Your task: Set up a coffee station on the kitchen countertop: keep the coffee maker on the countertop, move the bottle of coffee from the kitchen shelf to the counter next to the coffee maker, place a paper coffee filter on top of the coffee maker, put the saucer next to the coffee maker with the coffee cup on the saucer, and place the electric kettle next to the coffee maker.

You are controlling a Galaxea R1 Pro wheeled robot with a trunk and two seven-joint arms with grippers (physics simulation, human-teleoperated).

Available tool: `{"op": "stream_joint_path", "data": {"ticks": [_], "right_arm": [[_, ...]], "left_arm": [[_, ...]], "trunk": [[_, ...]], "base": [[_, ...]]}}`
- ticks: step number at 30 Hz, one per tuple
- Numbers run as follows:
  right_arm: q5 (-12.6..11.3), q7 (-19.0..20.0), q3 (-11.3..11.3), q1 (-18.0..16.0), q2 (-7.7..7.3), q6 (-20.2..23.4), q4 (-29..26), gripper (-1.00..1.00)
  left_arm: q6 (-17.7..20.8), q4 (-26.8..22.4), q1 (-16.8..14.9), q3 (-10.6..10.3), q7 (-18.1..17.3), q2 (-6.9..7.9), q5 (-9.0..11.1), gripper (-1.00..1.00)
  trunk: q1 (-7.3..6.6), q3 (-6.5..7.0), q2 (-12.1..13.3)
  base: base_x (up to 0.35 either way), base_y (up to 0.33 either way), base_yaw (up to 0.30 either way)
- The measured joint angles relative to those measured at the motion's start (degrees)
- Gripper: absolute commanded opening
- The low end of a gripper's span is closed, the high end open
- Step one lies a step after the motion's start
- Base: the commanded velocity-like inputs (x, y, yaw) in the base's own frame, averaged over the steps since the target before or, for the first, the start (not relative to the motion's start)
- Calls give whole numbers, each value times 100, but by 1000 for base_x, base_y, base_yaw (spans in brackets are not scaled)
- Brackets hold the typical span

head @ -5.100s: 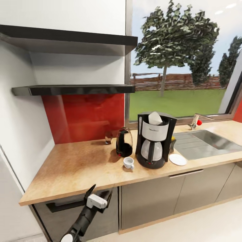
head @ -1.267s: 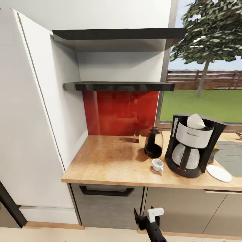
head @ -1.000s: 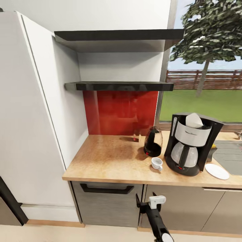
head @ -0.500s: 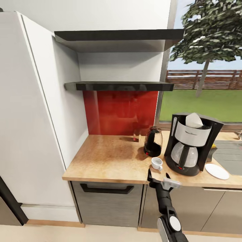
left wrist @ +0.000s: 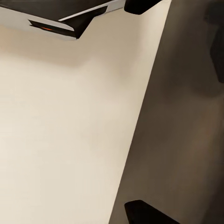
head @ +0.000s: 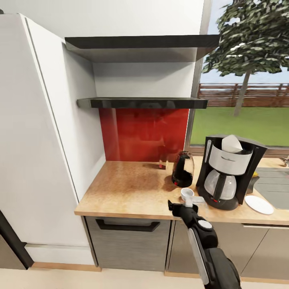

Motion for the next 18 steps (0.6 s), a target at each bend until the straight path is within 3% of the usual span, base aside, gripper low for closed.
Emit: {"op": "stream_joint_path", "data": {"ticks": [2, 4, 5, 7, 14, 18], "right_arm": [[224, -19, 121, -293, 0, 462, 2, 100], [299, -27, 165, -506, 0, 732, 5, 100], [337, -33, 192, -737, -1, 1125, 11, 100], [345, -35, 199, -837, -1, 1363, 10, 100], [398, -42, 213, -972, -1, 1843, 4, 100], [672, -36, 214, -989, -1, 1883, -7, 100]], "left_arm": [[0, 0, 0, -2, -1, 0, 1, 100], [-3, 0, 0, -2, 0, 0, 2, 100], [-7, 0, 0, -3, 0, -5, -2, 100], [-7, 0, 0, -3, 0, -7, -2, 100], [23, 1, 0, -2, -3, -2, -1, 100], [44, 1, 0, -2, -5, -1, 0, 100]], "trunk": [[0, 0, 0], [0, 0, 0], [0, 1, 0], [0, 0, 0], [0, 0, 0], [-1, -1, -1]], "base": [[0, 0, 0], [0, 0, 0], [0, 0, 0], [0, 0, 0], [1, 0, 0], [105, 0, 0]]}}
